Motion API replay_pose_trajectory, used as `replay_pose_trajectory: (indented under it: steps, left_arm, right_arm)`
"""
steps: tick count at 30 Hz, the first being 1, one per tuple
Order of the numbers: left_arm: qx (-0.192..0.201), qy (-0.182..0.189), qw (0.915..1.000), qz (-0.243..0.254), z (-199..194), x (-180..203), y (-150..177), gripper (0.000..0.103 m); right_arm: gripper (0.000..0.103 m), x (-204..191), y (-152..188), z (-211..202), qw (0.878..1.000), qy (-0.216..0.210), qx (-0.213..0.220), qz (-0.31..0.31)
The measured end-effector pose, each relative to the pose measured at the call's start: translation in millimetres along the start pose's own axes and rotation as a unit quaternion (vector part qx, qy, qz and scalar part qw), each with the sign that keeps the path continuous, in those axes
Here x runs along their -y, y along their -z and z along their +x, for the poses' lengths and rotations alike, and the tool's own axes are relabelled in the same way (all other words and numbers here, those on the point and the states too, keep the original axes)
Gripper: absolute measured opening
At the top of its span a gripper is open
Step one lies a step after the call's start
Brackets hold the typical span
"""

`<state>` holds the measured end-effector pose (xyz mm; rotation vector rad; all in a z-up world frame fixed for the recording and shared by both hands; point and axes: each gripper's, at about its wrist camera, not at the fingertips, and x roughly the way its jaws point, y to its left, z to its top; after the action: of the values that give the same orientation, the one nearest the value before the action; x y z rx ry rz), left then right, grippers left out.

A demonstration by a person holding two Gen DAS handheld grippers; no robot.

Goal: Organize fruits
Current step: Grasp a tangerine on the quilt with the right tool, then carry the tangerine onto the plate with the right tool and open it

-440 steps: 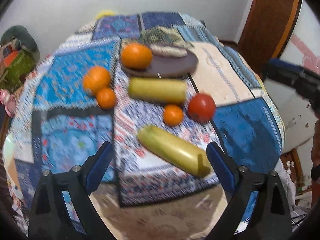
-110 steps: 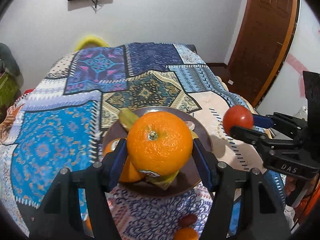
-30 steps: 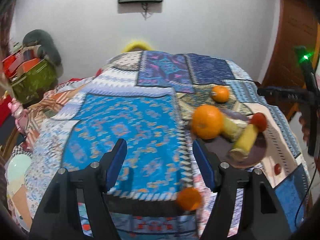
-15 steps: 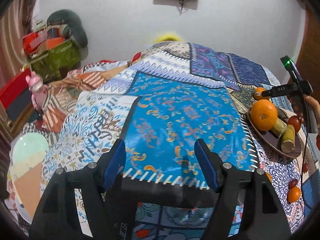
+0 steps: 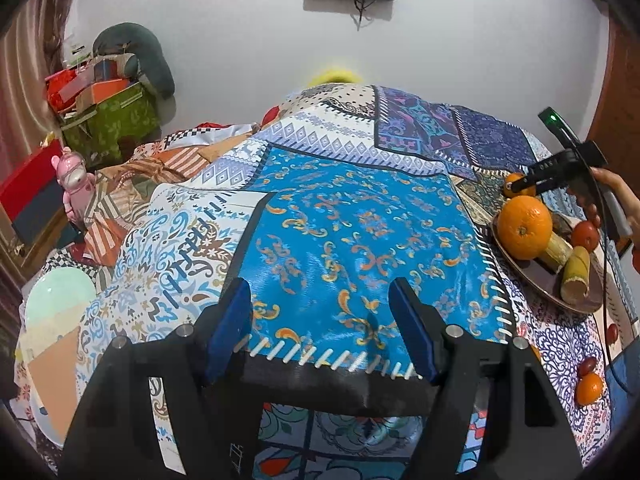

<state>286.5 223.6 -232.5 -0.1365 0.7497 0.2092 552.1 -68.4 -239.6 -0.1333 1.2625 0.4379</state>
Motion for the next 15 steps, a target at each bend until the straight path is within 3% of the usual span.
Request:
replay_pose_trajectory:
  steps: [7, 15]
  left_arm:
    - [-0.004, -0.001, 0.9999, 0.016, -4, 11, 0, 0.071]
    - [0.011, 0.011, 0.9995, 0.027, -21, 32, -10, 0.071]
  right_arm:
    - [0.062, 0, -5, -6, 1.000, 0.007, 0.025, -0.010]
    - [0.062, -13, 49, -58, 0.996, -0.013, 0.089, -0.024]
